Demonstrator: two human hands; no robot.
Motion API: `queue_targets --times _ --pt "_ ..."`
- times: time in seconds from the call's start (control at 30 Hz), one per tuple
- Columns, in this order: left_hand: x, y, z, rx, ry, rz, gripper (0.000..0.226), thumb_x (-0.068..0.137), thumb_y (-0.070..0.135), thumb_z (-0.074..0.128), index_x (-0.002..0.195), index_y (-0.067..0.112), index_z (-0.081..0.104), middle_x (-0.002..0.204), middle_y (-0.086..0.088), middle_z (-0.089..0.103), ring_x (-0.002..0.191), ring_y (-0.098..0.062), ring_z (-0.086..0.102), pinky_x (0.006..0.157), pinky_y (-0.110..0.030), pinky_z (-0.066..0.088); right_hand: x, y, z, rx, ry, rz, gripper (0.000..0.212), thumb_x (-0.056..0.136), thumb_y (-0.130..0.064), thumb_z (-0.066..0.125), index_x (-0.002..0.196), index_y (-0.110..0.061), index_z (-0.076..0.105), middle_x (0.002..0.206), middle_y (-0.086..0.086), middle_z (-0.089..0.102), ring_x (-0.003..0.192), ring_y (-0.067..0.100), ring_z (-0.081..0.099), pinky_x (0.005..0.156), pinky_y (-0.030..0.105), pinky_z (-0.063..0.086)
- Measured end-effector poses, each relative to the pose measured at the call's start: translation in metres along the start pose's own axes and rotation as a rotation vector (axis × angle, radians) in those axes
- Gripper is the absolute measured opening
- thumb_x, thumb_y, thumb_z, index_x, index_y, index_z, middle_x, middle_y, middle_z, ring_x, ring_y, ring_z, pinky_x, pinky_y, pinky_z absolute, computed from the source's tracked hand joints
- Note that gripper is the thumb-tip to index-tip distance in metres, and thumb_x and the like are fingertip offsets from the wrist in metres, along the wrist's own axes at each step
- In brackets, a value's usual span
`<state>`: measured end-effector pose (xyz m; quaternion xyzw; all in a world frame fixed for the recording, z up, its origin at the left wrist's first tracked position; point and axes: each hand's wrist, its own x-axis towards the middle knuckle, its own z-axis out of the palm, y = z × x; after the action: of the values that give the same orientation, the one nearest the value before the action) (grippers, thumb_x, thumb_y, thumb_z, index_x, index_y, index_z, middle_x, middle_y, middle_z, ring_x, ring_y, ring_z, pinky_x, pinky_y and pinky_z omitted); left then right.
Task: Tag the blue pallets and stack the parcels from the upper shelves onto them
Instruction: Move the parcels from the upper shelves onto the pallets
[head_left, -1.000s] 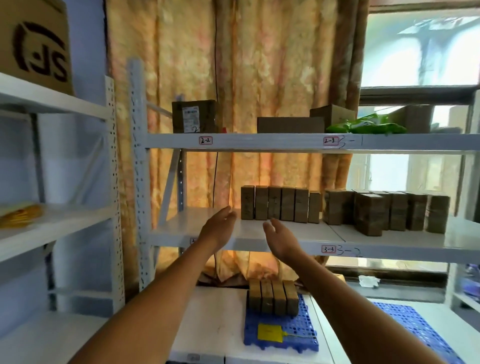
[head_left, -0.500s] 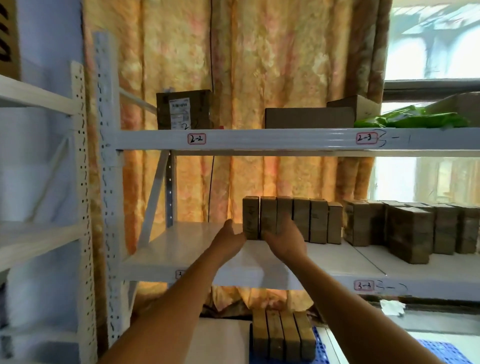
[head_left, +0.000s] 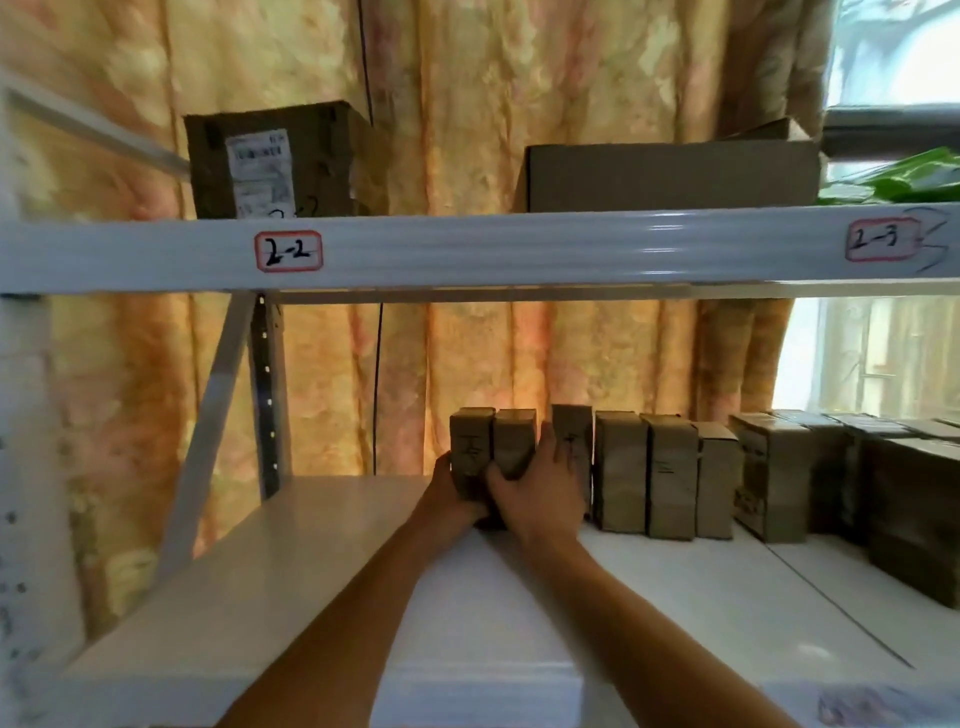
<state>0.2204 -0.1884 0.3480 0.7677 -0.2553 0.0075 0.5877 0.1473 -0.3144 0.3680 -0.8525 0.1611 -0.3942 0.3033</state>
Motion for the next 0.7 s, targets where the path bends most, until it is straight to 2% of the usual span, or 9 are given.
queue_targets --times 0.1,0.23,0.37,0.43,0.5,0.63,0.7 --pt "0.004 -0.011 -0.002 -0.041 0.056 -0.015 0.091 0.060 0.045 0.086 0.139 0.032 0.042 0.121 0.010 0.064 0.105 -0.007 0.064 0.085 -0.028 0.056 0.002 0.007 0.008 0.021 -0.011 0.043 0.080 0.078 -0.071 0.065 0.140 -0.025 0.045 0.133 0.004 0.060 0.113 0.029 0.066 0.083 0.042 0.053" --pt "0.005 -0.013 -0.008 -0.155 0.077 -0.031 0.084 0.062 0.040 0.088 0.136 0.037 0.049 0.120 0.013 0.065 0.103 -0.003 0.065 0.072 -0.018 0.057 0.004 0.013 0.009 0.084 0.035 0.048 0.074 0.073 -0.069 0.067 0.132 -0.027 0.053 0.123 -0.002 0.067 0.110 0.024 0.067 0.082 0.038 0.052" --pt "-0.004 -0.003 -0.008 -0.205 0.139 -0.060 0.082 0.061 0.041 0.085 0.133 0.037 0.046 0.113 0.013 0.065 0.101 -0.008 0.066 0.082 -0.030 0.058 -0.001 0.016 0.003 0.172 0.057 0.051 0.066 0.069 -0.070 0.065 0.124 -0.036 0.055 0.109 -0.013 0.070 0.100 0.013 0.067 0.088 0.039 0.057" --pt "-0.009 0.003 -0.009 -0.253 0.205 -0.080 0.077 0.064 0.040 0.081 0.132 0.031 0.044 0.111 0.005 0.067 0.098 -0.013 0.069 0.081 -0.033 0.058 -0.007 0.014 -0.005 0.227 0.089 0.076 0.063 0.069 -0.072 0.066 0.123 -0.039 0.057 0.105 -0.017 0.071 0.097 0.008 0.067 0.087 0.036 0.057" --pt "-0.017 0.008 -0.012 -0.319 0.219 -0.113 0.062 0.079 0.027 0.076 0.132 0.022 0.044 0.115 -0.006 0.067 0.095 -0.019 0.071 0.074 -0.031 0.059 -0.015 0.010 -0.015 0.285 0.074 0.087 0.062 0.071 -0.074 0.066 0.122 -0.040 0.059 0.102 -0.019 0.071 0.096 0.005 0.068 0.085 0.034 0.057" --pt "-0.033 0.026 -0.018 -0.409 0.145 -0.217 0.037 0.095 0.009 0.062 0.130 0.007 0.050 0.109 -0.016 0.067 0.087 -0.029 0.072 0.059 -0.031 0.059 -0.027 0.004 -0.043 0.487 -0.033 0.118 0.063 0.075 -0.076 0.063 0.130 -0.048 0.050 0.104 -0.020 0.068 0.098 0.005 0.069 0.082 0.031 0.062" --pt "-0.044 0.040 -0.023 -0.434 0.096 -0.271 0.034 0.095 0.001 0.052 0.128 -0.007 0.055 0.107 -0.026 0.068 0.083 -0.036 0.070 0.057 -0.033 0.058 -0.035 0.002 -0.058 0.563 -0.050 0.150 0.072 0.072 -0.086 0.061 0.132 -0.047 0.050 0.107 -0.018 0.070 0.095 0.006 0.073 0.078 0.030 0.063"
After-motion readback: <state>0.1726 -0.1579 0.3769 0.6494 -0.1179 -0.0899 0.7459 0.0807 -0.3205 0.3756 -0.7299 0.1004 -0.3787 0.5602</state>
